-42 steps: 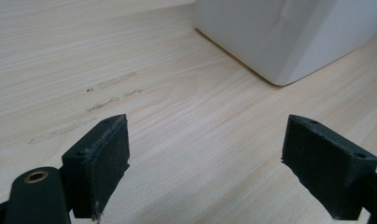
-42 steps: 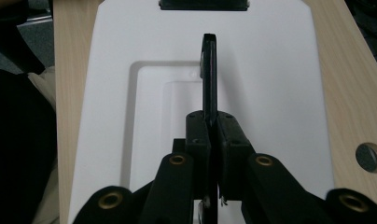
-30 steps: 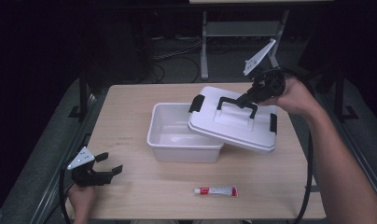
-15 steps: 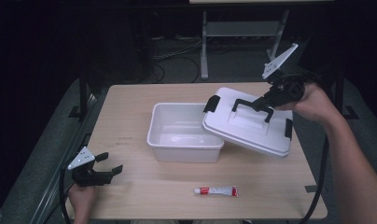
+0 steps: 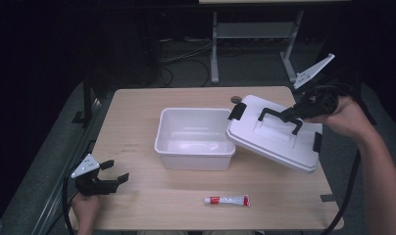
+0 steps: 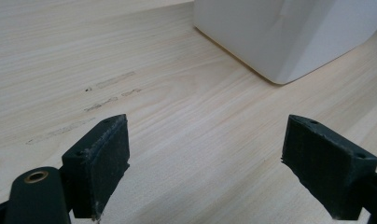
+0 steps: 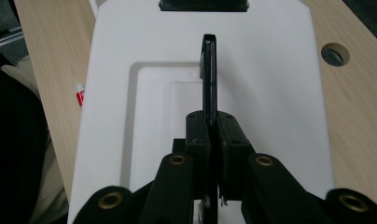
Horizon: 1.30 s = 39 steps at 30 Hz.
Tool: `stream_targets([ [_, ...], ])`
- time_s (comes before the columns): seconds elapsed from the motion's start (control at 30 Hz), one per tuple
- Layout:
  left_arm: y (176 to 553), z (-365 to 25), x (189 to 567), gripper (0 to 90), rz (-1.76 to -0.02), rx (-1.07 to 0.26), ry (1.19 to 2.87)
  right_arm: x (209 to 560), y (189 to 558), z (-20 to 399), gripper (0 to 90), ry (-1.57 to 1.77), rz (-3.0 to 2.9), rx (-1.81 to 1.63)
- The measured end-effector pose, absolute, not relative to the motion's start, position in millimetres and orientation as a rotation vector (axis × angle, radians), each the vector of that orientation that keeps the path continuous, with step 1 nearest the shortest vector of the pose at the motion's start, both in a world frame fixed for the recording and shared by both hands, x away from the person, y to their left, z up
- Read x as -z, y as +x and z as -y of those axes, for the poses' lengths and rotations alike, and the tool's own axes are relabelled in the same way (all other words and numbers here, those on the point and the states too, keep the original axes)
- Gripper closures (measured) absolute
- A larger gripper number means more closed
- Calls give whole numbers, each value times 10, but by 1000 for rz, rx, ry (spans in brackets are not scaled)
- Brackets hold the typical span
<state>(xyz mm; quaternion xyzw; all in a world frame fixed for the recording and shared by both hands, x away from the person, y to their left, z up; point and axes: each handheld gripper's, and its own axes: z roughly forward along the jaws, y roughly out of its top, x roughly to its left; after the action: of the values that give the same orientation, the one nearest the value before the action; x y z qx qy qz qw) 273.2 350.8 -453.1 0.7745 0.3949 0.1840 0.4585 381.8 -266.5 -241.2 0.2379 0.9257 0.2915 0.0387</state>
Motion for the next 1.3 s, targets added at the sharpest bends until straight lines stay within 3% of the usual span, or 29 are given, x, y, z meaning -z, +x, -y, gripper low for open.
stream_targets([
  [1.03,2726,-3503,4525,143,-971,-455,1911,2880,3599,3154,846,907,-2775,-932],
  [1.3,2723,-3495,4524,143,-967,-455,1915,3142,3597,3171,845,951,-2783,-926],
])
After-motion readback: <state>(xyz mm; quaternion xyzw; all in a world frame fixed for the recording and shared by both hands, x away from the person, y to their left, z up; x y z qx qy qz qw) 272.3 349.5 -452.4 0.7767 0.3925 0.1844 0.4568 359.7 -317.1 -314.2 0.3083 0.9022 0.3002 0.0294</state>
